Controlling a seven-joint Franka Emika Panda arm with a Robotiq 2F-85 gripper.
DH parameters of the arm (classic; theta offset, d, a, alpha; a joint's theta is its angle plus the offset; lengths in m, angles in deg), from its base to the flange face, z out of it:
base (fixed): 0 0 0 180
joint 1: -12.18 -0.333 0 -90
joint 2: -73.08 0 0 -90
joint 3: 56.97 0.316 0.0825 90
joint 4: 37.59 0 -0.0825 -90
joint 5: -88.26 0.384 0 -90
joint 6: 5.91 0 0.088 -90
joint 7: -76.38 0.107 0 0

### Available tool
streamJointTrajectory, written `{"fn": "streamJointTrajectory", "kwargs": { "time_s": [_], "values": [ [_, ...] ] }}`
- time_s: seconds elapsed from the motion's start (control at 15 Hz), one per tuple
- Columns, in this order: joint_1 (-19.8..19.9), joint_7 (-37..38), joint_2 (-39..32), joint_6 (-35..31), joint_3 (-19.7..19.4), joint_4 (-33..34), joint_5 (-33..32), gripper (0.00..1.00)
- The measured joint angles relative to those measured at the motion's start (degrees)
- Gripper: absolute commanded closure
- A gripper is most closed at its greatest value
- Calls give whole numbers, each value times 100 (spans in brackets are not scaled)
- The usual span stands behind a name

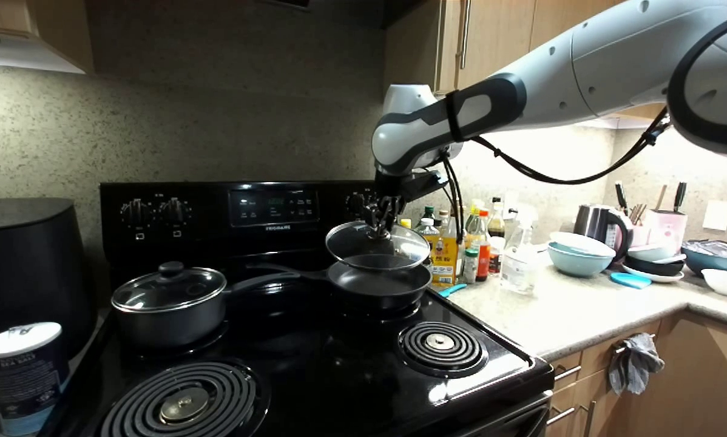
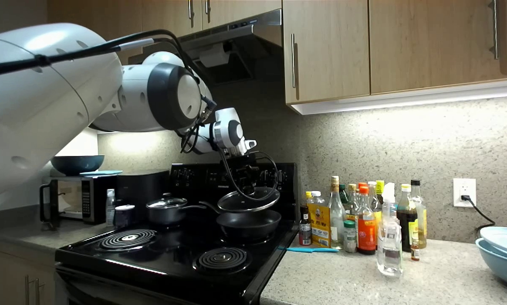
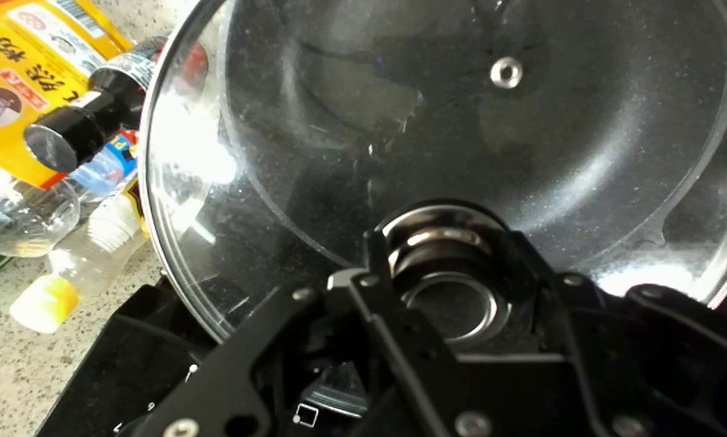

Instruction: Pick up the glass lid from the countertop and put it on the black pan on the stove.

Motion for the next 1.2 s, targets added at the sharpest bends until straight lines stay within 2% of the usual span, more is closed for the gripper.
{"fn": "streamJointTrajectory", "kwargs": {
  "time_s": [0.93,1.2],
  "values": [
    [121,-2,-644,109,19,408,313,77],
    [90,-4,-699,621,68,582,370,77]
  ]
}}
